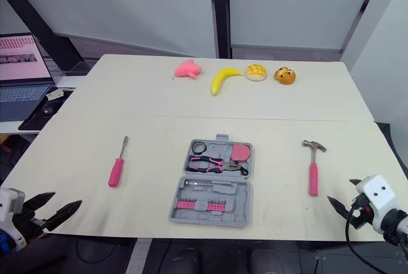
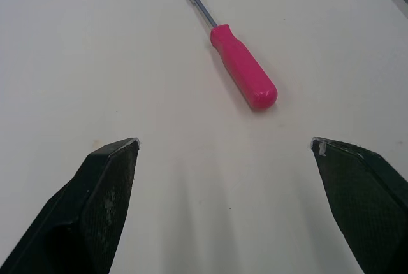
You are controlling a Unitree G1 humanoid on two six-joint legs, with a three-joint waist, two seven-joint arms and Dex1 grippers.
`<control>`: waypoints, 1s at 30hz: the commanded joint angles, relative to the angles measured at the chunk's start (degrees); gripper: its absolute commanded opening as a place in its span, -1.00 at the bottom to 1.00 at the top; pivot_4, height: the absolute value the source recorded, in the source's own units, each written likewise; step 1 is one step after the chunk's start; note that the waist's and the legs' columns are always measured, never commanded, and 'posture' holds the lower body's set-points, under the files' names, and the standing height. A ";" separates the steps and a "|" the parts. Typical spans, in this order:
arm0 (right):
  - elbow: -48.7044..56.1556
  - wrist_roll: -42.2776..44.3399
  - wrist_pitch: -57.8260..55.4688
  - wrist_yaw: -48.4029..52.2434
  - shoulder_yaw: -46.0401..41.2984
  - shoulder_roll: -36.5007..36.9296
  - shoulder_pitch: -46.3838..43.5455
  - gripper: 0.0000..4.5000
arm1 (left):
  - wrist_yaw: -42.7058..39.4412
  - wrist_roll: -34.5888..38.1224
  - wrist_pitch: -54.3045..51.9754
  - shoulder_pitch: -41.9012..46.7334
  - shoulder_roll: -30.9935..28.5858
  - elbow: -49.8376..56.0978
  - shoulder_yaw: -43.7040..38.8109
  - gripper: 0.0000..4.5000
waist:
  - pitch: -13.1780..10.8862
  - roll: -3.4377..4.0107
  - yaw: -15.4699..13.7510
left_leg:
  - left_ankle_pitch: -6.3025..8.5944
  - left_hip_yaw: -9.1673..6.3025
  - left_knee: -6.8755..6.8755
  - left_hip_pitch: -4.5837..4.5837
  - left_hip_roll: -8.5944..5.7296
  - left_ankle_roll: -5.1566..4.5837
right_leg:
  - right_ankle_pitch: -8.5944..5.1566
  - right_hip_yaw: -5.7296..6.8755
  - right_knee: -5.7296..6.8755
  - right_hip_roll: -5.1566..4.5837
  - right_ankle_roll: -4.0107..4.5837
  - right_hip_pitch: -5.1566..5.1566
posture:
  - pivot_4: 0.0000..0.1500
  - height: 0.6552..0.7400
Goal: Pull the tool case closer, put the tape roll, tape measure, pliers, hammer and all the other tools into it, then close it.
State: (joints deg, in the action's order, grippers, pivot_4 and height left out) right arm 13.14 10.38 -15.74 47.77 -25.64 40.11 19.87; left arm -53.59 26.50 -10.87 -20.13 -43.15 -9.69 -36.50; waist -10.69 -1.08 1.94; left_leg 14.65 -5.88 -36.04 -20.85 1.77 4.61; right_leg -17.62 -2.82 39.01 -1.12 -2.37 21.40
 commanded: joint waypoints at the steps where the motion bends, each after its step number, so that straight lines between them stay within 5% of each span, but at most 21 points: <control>1: 0.64 0.18 0.57 -0.63 -0.20 1.29 -0.62 1.00 | -0.54 1.04 -0.21 -1.04 -1.08 2.13 -2.47 1.00 | 0.00 0.00 -0.02 | 0.00 0.00 0.00 -0.01 0.00 0.00 | -0.01 0.00 0.00 0.00 0.01 0.00 | 1.00 1.00; 10: 0.95 0.94 -0.71 -4.12 0.43 0.07 -4.10 1.00 | -2.74 1.94 0.10 0.75 -0.92 14.38 2.65 1.00 | 0.00 -0.02 -0.07 | 0.00 -0.01 -0.03 -0.02 0.00 0.01 | -0.06 -0.02 -0.02 -0.01 0.07 -0.01 | 1.00 1.00; 21: 6.69 1.47 -17.69 -13.22 6.73 -0.85 -14.22 1.00 | -8.25 5.27 -6.04 21.91 -2.37 28.96 22.24 1.00 | -0.03 0.04 0.08 | -0.03 0.01 -0.01 -0.09 -0.01 0.05 | 0.24 -0.02 -0.02 0.01 -0.15 0.00 | 1.00 1.00; 30: -0.31 -1.45 -27.75 -25.25 12.44 -7.77 -26.80 1.00 | -14.85 13.63 -14.65 31.96 -4.32 32.69 28.24 1.00 | -0.08 0.09 0.49 | -0.02 0.02 0.02 -0.18 -0.05 0.04 | 0.24 -0.04 -0.03 0.01 -0.13 0.10 | 1.00 1.00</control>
State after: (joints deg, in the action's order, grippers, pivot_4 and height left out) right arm 13.72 9.85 -41.98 25.24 -12.90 33.15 -5.36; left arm -67.26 38.20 -24.71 10.53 -46.81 21.07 -8.67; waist -10.77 -1.00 2.42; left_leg 14.63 -5.86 -36.02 -21.04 1.72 4.65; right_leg -17.37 -2.85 38.98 -1.10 -2.49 21.51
